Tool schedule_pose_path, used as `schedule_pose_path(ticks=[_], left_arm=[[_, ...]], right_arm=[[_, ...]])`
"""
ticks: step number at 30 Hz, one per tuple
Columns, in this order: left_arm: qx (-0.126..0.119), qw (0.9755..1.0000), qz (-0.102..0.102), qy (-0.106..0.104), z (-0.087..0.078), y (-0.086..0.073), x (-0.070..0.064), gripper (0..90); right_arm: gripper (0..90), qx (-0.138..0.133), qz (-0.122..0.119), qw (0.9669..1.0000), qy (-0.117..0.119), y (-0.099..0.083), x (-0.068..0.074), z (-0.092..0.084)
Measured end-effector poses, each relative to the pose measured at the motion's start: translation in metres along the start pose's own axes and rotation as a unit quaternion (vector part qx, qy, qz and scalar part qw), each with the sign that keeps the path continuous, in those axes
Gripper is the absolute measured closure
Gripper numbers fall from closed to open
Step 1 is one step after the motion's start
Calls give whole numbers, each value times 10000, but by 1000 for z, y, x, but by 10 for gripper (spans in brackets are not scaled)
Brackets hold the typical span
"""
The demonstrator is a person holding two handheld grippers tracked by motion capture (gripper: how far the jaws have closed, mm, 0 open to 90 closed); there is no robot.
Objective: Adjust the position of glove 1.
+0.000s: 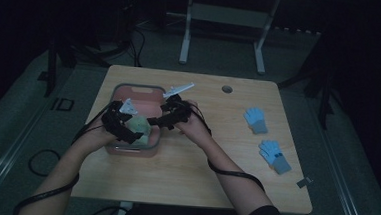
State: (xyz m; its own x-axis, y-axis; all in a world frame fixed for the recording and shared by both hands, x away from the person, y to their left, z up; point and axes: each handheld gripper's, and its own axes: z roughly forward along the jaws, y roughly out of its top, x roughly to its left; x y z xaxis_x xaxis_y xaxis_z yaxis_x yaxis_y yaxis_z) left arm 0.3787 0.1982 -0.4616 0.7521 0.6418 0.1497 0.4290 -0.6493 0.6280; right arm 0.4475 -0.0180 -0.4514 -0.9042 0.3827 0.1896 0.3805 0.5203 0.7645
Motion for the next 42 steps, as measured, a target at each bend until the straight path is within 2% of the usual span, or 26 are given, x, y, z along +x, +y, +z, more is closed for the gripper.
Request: schedule_pose_path(ticks=[1, 2, 5, 9, 12, 15, 20, 26, 29, 34, 38, 41, 42], left_arm=[[-47, 10000, -26, -72, -1, 1, -3, 47], [-47, 10000, -26, -72, -1, 1, -3, 47], [-245, 9997, 46, -84, -2, 6, -13, 47], [-467, 9987, 50, -195, -3, 13, -25, 47], [-538, 9981, 101, -294, -1, 18, -33, 47], [-629, 9971, 126, -405, 2, 23, -43, 47], [-539, 9973, 227, -437, 10, 31, -59, 47], [-791, 9952, 211, -544, 14, 39, -75, 43], [-796, 9947, 316, -560, 16, 44, -84, 43], [-821, 9943, 364, -582, 21, 51, -98, 43], [-931, 9924, 372, -714, 24, 53, -108, 43], [-927, 9920, 408, -759, 26, 54, -113, 43], [-907, 9918, 451, -775, 30, 55, -118, 42]], right_arm=[[164, 26, -36, 10000, -35, -1, 0, -2], [163, 46, -60, 10000, -48, -4, -1, -5], [163, 64, -108, 9999, -86, -10, -3, -12], [156, 71, -62, 9999, -117, -18, -6, -21], [140, 57, -17, 9999, -133, -25, -8, -29], [141, 78, -75, 9997, -240, -32, -10, -36], [140, 47, -26, 9995, -320, -43, -13, -47], [140, -23, 8, 9991, -422, -57, -17, -60], [140, -24, 10, 9989, -460, -65, -19, -66], [140, -59, 41, 9984, -555, -80, -25, -79], [140, -24, 94, 9978, -657, -91, -30, -88], [141, -30, 110, 9974, -707, -97, -33, -93], [140, -74, 162, 9973, -717, -103, -35, -98]])
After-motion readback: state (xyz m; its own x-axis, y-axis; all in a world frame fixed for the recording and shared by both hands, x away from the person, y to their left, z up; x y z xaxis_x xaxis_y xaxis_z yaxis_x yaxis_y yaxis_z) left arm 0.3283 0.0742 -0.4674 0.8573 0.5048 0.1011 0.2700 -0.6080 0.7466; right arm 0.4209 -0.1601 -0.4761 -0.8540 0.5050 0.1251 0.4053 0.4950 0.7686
